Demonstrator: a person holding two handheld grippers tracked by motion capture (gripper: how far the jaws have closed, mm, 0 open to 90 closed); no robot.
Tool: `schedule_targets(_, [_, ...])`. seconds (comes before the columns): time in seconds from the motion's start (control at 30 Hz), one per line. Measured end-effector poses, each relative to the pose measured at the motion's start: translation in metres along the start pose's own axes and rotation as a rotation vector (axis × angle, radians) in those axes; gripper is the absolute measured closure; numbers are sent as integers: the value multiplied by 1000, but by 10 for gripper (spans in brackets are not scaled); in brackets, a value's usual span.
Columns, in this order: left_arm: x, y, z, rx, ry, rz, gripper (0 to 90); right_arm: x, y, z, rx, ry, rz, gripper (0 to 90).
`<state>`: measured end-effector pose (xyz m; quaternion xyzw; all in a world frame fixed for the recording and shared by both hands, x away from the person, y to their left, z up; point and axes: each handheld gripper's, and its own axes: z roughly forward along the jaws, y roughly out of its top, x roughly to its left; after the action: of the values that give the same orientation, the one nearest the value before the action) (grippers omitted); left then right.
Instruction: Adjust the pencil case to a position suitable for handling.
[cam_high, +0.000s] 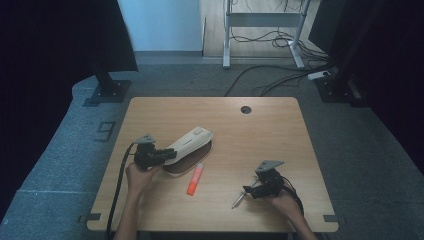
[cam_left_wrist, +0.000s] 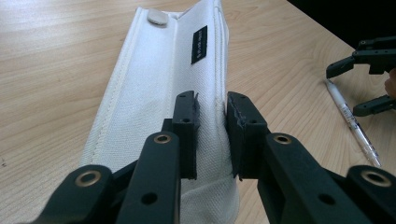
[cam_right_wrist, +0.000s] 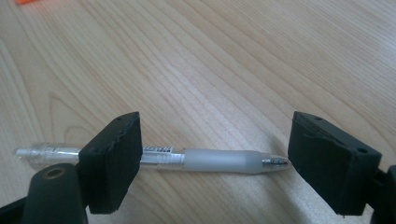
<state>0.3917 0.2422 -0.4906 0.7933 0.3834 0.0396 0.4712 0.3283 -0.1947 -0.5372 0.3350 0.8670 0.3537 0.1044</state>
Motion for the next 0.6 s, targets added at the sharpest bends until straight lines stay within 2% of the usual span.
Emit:
schedule_targets(0.3, [0, 0, 0, 2, -2, -1, 744, 2, -3, -2, -3, 1, -16, 176])
schedule_targets(0.6, [0, 0, 0, 2, -5, -1, 742, 7, -2, 8, 24, 5, -51, 190])
